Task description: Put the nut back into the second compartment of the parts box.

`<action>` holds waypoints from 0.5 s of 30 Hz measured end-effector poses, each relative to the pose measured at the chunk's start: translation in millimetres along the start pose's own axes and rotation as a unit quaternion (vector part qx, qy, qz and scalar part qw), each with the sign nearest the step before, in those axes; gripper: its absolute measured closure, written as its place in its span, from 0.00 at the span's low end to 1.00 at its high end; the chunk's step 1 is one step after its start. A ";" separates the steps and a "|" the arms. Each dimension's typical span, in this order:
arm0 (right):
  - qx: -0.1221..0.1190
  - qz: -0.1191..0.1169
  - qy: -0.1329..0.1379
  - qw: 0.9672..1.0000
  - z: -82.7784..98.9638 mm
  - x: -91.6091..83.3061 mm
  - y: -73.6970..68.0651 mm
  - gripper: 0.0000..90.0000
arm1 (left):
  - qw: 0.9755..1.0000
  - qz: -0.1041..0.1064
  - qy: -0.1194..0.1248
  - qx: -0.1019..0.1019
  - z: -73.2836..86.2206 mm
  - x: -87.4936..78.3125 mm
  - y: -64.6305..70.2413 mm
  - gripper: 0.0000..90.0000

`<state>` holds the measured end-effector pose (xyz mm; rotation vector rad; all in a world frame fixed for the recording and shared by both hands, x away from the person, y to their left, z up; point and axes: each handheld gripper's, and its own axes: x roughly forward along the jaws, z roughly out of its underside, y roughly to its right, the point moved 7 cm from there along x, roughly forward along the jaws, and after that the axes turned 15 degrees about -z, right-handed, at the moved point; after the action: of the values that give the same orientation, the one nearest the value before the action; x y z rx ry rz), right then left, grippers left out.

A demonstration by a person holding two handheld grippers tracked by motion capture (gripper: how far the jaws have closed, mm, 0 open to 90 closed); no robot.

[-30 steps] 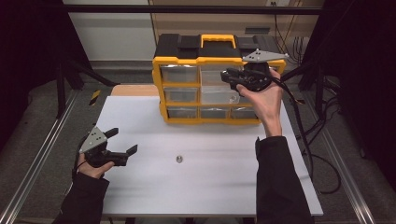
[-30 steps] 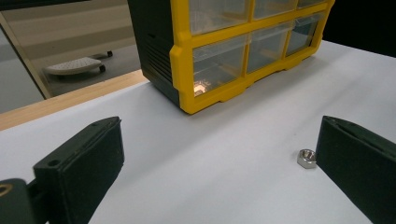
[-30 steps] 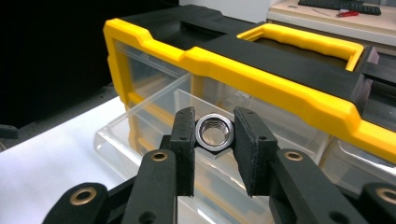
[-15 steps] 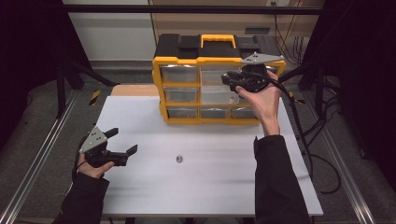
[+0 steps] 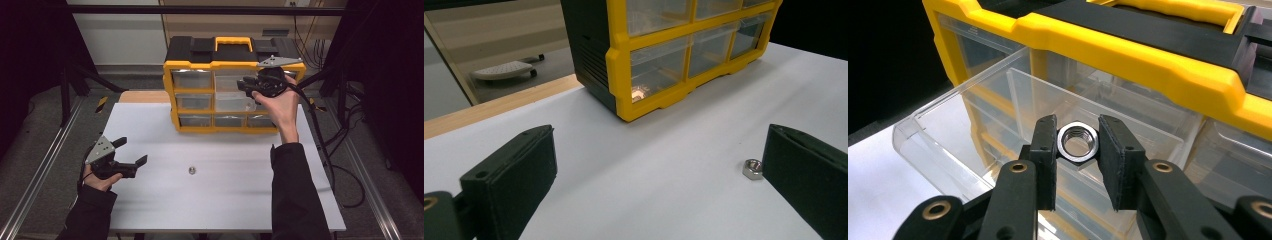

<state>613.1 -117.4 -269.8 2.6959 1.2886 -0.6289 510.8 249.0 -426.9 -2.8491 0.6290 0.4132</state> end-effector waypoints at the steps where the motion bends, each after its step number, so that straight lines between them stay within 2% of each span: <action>1: -0.002 -0.001 0.001 1.000 -0.1 0.1 0.0 0.76 | 1.000 0.000 0.000 0.000 0.0 -0.1 0.0 0.01; 7: -0.005 -0.006 0.013 1.000 -2.0 -2.4 -0.3 0.69 | 1.000 0.000 0.000 0.000 -0.2 -0.3 -0.3 0.01; 11: -0.009 -0.008 0.032 0.999 -5.6 -8.7 -2.4 0.59 | 1.000 0.000 0.000 0.000 0.1 0.0 -0.2 0.01; 15: -0.023 -0.002 0.053 0.998 -9.5 -16.8 -4.5 0.42 | 1.000 0.000 0.000 0.001 -0.2 -0.3 0.1 0.01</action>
<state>603.4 -124.3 -254.0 2.7219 1.3158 -0.4568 510.6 248.9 -426.6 -2.8465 0.6280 0.4124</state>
